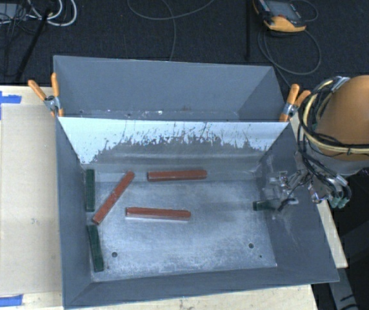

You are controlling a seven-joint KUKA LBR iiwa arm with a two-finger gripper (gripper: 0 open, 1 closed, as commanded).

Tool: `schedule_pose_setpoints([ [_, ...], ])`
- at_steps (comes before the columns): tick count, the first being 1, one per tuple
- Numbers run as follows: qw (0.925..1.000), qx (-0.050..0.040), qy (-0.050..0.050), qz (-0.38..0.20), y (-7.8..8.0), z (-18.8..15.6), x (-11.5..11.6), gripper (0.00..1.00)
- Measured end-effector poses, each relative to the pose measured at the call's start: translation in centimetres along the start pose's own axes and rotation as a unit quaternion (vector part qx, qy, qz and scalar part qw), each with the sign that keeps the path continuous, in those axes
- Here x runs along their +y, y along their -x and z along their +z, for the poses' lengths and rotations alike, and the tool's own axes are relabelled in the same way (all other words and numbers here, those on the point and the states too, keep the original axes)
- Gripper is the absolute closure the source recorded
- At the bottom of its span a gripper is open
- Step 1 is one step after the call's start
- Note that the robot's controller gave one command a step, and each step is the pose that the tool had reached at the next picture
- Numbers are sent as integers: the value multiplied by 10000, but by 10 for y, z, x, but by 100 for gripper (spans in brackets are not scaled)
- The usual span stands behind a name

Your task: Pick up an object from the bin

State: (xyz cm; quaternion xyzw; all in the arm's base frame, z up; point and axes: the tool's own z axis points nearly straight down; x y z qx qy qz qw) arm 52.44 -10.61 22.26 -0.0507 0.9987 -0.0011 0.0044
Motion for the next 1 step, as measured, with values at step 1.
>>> schedule_pose_setpoints([
  [1, 9937, 32, 16, -1124, 21, 1, -7, 100],
])
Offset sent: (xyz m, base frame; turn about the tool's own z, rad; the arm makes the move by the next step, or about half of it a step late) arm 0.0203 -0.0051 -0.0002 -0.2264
